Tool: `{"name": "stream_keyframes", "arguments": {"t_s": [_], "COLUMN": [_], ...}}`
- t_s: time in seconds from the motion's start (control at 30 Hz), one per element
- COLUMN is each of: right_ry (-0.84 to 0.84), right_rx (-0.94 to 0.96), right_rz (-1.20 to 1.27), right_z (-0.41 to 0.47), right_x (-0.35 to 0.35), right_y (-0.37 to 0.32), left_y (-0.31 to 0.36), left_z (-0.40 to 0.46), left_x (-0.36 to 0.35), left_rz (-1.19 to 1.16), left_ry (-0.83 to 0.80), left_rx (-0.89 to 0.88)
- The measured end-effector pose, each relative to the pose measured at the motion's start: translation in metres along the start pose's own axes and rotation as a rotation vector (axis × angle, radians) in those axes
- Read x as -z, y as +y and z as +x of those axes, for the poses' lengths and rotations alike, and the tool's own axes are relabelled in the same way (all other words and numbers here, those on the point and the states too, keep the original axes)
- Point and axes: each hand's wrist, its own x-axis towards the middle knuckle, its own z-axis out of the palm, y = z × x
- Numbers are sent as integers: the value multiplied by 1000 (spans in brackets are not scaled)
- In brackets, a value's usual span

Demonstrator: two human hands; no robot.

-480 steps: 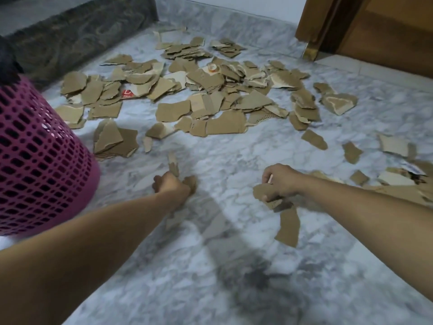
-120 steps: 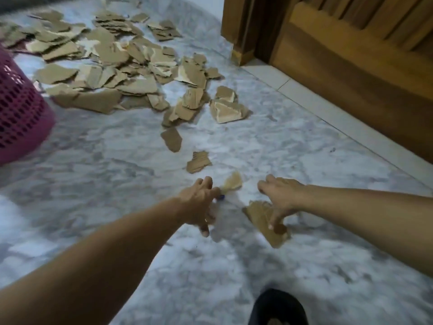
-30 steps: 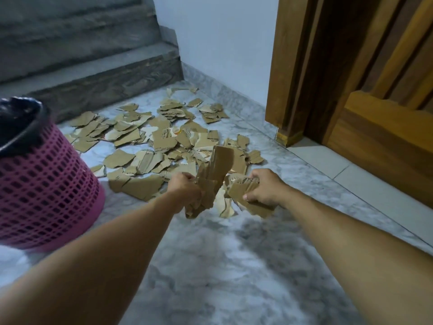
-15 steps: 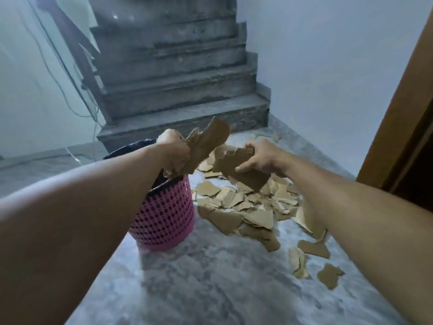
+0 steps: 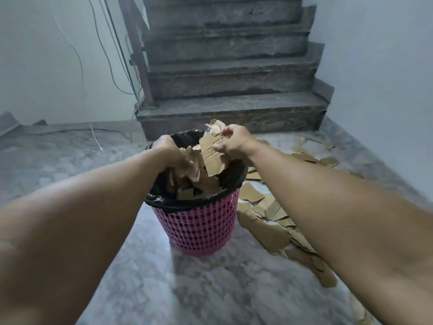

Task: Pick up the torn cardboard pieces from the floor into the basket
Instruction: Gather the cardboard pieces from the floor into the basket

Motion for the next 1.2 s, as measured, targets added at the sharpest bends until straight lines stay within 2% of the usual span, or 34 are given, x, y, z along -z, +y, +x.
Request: {"name": "stream_keyframes", "arguments": {"t_s": [0.17,0.3,0.37,0.5,0.63,0.8,0.9,1.0,1.1,1.2], "right_ry": [84,86,63,53,22,0,-59,-93,-50,87], "right_rx": [-67,-110,-161,-353,-543,-740,-833,-852,-839,-830], "right_rz": [-21,4,-45,-167,-245,-343,-425,-506,-482,-384], "right_z": [18,14,6,-18,-65,-142,-184,-206,-206,-184], "right_x": [9,60,96,181,249,291,293,282,269,263], "right_y": [28,42,54,88,129,215,281,352,402,434], "left_y": [12,67,106,187,236,257,247,225,192,164], "left_z": [24,35,34,15,-13,-53,-79,-91,-80,-59], "left_x": [-23,-45,-67,-119,-185,-289,-349,-406,-449,-466], "left_rz": [8,0,-13,2,162,378,606,800,839,814], "left_ry": [28,94,51,-248,-588,-757,-777,-720,-690,-564], "left_rx": [-76,-265,-391,-596,-651,-747,-836,-909,-801,-610]}}
